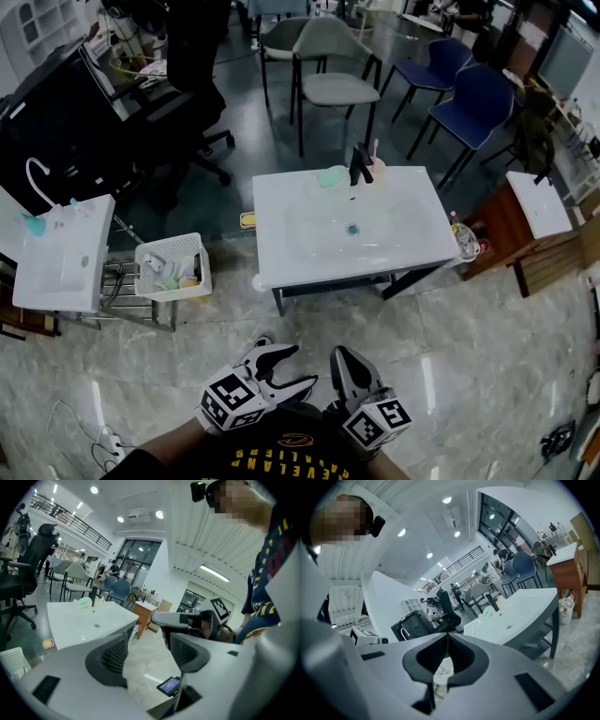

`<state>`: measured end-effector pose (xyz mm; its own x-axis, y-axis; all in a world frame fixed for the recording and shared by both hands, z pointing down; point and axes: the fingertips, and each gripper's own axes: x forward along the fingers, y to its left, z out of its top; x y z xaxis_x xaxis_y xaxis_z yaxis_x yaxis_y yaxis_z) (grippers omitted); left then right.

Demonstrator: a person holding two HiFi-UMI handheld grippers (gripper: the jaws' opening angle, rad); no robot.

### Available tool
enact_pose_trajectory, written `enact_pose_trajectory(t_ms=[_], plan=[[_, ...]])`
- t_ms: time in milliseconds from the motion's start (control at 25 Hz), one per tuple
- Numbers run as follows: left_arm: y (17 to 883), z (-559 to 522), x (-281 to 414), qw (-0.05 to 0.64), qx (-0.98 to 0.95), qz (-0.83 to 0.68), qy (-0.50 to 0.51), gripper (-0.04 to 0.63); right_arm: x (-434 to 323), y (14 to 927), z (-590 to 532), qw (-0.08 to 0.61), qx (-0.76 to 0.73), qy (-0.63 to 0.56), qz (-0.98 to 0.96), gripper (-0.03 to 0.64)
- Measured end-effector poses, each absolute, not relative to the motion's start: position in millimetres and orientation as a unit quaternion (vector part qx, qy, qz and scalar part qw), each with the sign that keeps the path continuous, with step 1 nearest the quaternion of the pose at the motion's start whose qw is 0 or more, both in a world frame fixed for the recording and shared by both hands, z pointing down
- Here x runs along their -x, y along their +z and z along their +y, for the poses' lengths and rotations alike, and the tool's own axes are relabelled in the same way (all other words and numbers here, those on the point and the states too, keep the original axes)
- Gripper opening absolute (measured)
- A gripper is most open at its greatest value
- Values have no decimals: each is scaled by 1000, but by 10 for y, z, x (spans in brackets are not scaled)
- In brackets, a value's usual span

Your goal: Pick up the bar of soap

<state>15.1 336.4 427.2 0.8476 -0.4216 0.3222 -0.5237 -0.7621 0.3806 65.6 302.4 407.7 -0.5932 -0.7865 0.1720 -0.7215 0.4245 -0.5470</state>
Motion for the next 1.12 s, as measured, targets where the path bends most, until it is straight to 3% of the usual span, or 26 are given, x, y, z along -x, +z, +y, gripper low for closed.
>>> enact_pose_trajectory(t_ms=[600, 1120], plan=[[4063, 2366, 107, 202, -956, -185, 101, 298, -542, 3858, 2184, 69, 532, -255, 805, 18], [4323, 1769, 597, 243, -951, -169, 91, 298, -154, 4092, 1788, 12, 561, -273, 782, 18]])
